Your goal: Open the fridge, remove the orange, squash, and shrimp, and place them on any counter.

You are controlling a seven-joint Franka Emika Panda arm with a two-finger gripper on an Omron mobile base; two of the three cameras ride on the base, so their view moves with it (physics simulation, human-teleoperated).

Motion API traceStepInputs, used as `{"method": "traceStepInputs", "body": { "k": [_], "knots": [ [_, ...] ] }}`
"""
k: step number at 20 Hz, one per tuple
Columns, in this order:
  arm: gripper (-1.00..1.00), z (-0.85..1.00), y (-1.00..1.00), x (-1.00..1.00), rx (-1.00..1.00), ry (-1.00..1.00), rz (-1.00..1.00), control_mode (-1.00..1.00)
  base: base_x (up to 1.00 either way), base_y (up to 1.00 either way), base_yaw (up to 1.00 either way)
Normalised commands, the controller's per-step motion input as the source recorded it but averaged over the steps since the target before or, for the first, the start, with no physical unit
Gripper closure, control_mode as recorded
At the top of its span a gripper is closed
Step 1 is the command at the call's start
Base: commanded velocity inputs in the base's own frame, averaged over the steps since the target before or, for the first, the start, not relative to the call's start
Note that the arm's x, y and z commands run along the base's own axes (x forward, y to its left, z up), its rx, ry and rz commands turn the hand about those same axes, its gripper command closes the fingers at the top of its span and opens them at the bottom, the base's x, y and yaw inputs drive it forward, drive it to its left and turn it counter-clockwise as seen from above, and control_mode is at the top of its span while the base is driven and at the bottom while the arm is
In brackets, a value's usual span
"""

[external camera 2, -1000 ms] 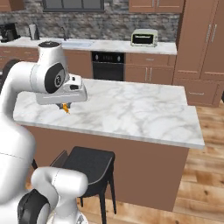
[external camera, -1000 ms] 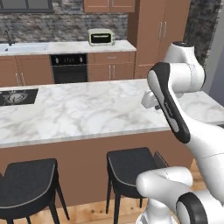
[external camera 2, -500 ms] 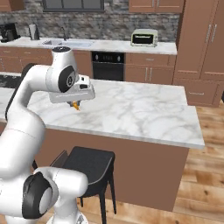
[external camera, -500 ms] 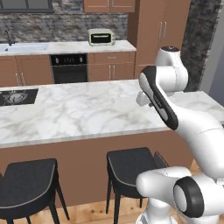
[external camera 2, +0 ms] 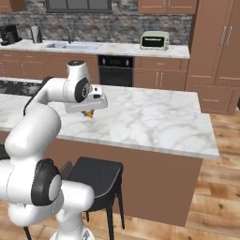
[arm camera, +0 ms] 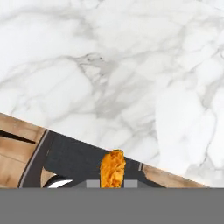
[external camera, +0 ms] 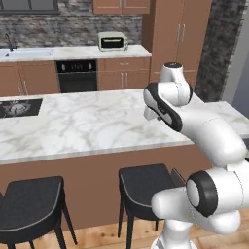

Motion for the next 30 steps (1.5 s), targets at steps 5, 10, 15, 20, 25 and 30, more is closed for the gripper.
{"method": "traceStepInputs", "body": {
  "k": [5, 10, 15, 20, 25, 30],
  "knots": [
    [1.0, -0.45, 0.0, 0.76, -0.02, 0.0, 0.0, -1.0, 0.0, 0.0, 0.0],
    [1.0, -0.26, 0.0, 0.42, 0.0, 0.0, 0.0, -1.0, 0.0, 0.0, 0.0],
    [1.0, -0.37, 0.0, 0.35, 0.0, 0.0, 0.0, -1.0, 0.0, 0.0, 0.0],
    [1.0, -0.4, 0.0, 0.3, 0.0, 0.0, 0.0, -1.0, 0.0, 0.0, 0.0],
    [1.0, -0.14, 0.0, 0.08, 0.0, 0.0, 0.0, -1.0, 0.0, 0.0, 0.0],
    [-1.0, 0.0, 0.0, 0.0, 0.0, 0.0, 0.0, -1.0, 0.0, 0.0, 0.0]
  ]
}}
